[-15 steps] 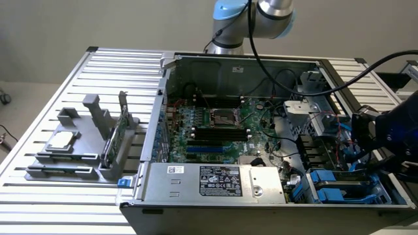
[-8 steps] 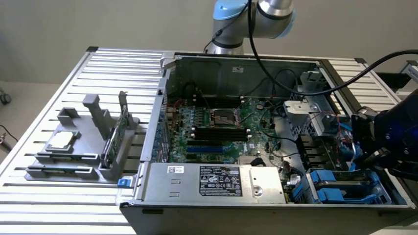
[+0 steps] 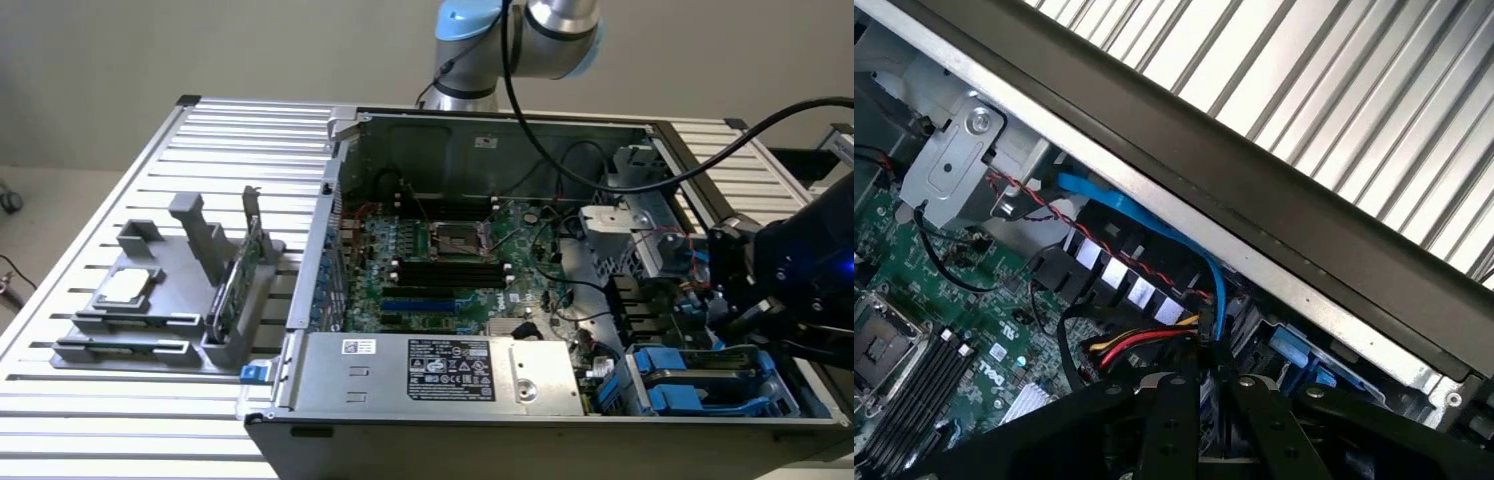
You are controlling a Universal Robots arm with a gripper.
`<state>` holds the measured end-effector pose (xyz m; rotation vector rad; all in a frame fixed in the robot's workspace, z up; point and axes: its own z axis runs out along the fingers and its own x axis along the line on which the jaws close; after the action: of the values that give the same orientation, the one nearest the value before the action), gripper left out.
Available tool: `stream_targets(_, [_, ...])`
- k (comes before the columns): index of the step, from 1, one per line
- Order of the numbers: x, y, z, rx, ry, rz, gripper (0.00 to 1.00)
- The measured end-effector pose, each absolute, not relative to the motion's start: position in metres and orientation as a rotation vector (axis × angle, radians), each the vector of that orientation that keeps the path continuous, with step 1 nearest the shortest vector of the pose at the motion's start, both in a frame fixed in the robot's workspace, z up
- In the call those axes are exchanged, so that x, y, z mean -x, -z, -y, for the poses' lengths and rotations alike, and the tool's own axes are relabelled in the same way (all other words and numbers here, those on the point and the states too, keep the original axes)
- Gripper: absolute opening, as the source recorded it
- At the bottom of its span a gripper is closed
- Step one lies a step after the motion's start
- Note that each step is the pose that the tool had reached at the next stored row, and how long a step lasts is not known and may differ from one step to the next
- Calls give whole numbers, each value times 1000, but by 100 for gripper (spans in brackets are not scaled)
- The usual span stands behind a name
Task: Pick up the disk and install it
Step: 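Insert the first disk wire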
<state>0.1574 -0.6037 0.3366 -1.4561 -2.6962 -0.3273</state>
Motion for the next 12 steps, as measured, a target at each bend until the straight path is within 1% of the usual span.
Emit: stream_targets(12, [-156,-339,604,1520,356,2611,17])
